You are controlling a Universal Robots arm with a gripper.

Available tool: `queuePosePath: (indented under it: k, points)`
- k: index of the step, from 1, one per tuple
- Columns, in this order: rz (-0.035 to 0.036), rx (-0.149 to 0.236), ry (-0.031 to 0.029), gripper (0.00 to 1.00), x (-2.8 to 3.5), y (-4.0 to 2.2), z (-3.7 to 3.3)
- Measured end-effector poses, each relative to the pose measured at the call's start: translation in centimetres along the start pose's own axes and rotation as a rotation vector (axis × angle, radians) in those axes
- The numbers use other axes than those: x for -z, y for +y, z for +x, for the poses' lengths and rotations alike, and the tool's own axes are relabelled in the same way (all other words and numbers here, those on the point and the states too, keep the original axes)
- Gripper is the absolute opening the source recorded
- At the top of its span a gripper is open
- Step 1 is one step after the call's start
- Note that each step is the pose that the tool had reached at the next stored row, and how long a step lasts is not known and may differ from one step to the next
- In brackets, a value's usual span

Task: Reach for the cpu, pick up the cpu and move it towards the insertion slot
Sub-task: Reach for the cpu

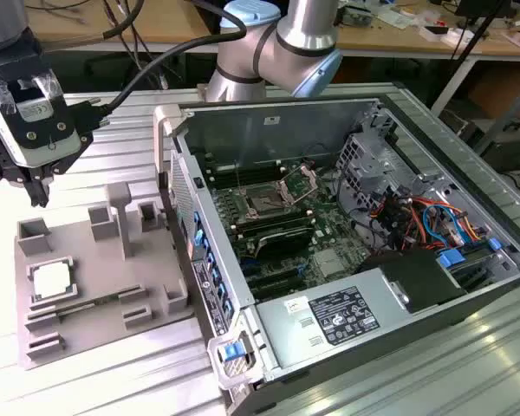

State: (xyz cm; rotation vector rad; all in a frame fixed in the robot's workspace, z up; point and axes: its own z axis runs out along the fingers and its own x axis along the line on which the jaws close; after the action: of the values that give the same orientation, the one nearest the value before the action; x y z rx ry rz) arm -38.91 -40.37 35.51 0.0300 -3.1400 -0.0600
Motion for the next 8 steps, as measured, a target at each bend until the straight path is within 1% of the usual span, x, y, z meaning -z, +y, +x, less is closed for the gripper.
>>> queuePosePath:
  k: [8]
  points:
    - [0.0001,0.0,0.0001,0.11,-0.13,-0.01,0.07]
